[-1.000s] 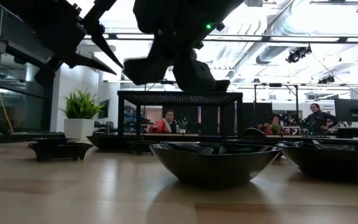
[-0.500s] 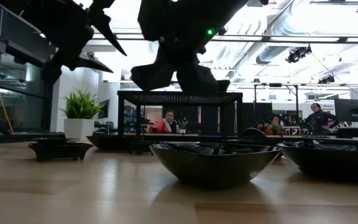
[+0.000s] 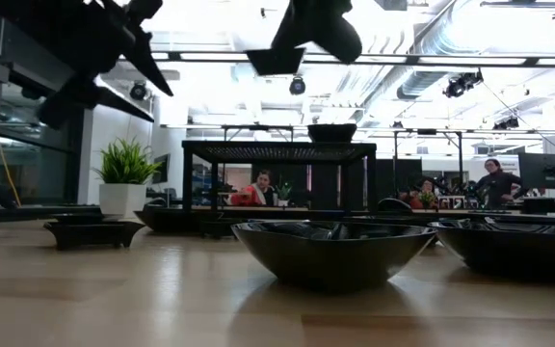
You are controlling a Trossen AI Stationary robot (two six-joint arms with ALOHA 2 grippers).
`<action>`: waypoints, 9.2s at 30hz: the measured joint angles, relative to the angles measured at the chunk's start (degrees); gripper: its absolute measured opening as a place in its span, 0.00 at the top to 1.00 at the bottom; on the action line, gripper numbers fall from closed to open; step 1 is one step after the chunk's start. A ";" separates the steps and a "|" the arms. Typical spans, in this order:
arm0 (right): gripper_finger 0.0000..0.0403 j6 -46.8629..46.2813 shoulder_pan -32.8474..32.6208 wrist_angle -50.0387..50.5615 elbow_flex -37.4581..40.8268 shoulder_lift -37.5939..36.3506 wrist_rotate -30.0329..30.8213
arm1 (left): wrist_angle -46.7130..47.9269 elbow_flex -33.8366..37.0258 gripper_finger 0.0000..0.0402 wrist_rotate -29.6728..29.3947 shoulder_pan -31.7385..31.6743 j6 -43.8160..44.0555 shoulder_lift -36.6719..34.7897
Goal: Pick & Place Mini shaped plates
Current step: Stack the distorted square plate on top of the distorted square plate on the shelf, then put the square plate on the shelf
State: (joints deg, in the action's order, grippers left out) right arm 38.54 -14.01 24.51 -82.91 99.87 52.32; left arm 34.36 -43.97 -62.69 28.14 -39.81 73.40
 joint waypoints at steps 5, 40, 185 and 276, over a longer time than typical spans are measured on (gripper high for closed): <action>1.00 -2.52 1.99 4.12 0.00 -4.01 -0.08 | 3.22 0.68 0.53 4.03 -0.02 9.02 -4.85; 1.00 -10.07 25.98 16.79 0.26 -9.77 -25.22 | -14.94 19.43 0.53 11.14 0.00 20.85 -21.06; 0.91 -53.20 -24.80 15.44 29.09 -10.13 -41.22 | -33.81 41.16 0.53 25.09 0.00 18.26 -53.06; 0.99 -47.88 -25.41 12.15 29.65 -6.79 -35.50 | -33.92 41.79 0.53 26.28 0.02 17.62 -53.01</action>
State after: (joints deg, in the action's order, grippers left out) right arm -9.34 -39.42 36.66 -53.26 93.08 16.83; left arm 0.45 -2.17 -36.40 28.16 -22.20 20.38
